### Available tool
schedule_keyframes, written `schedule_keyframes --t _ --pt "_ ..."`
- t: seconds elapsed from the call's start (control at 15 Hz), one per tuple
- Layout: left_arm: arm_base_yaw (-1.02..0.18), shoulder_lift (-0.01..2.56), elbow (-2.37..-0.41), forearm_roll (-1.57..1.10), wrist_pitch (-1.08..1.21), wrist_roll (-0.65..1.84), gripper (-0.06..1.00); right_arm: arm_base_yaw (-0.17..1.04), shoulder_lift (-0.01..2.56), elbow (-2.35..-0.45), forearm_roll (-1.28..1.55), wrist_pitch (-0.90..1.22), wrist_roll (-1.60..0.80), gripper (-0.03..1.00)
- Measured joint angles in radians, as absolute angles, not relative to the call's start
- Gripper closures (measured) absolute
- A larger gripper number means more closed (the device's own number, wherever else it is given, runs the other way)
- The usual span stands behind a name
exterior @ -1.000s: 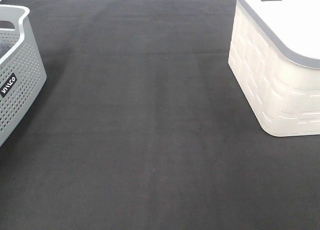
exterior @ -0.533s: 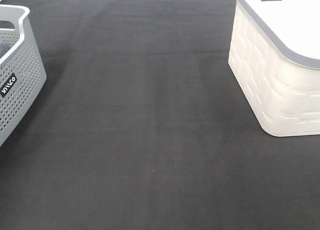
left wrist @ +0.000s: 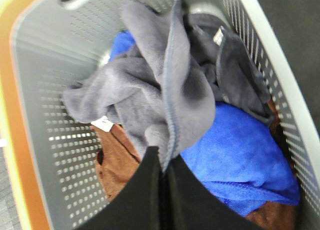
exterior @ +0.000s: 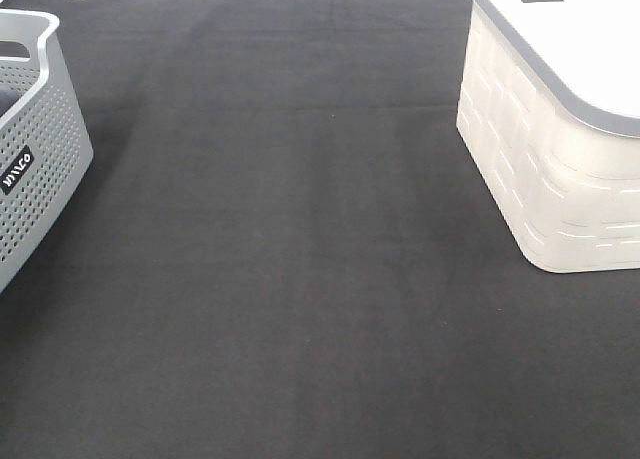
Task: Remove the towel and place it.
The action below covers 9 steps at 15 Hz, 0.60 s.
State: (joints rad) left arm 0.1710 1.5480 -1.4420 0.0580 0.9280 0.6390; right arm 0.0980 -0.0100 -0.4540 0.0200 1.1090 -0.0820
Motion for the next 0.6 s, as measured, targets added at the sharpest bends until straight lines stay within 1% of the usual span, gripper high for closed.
schedule_keyframes --t 0.27,0.6 --pt "0.171 1.467 -1.465 0.055 0.93 0.582 0.94 0.098 -0.01 -0.454 0.02 1.109 -0.082 -0.01" --pt "0.171 1.453 -1.656 -0.038 1.031 0.526 0.94 0.098 -0.01 -0.454 0.02 1.109 -0.082 -0.01"
